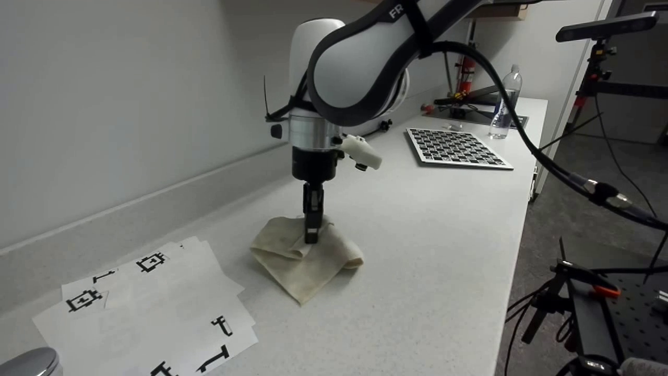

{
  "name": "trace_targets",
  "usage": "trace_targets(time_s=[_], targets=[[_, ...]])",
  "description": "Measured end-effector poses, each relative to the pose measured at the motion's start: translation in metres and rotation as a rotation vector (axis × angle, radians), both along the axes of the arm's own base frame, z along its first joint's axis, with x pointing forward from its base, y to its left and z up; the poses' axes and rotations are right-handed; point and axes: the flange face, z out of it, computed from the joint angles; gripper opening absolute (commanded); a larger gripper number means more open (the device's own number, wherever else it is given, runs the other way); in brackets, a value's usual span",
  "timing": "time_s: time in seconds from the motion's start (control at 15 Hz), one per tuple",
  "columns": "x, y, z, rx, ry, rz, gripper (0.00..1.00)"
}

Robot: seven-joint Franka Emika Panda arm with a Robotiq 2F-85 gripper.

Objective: Use the towel to wipe the counter

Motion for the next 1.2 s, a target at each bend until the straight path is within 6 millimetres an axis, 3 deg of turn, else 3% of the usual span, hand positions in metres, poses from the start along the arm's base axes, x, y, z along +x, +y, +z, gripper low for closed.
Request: trace_targets(time_s=[0.27, 0.47, 0.87, 1.2], targets=[[0.036, 0.006, 0.017, 0.020, -0.158, -0.077, 0.03], [0.048, 0.000, 0.009, 0.010, -0.195, -0.129, 0.03], [0.049, -0.030, -0.037, -0.030, -0.137, -0.235, 0.03], [0.045, -0.027, -0.037, -0.007, -0.104, -0.261, 0.03]])
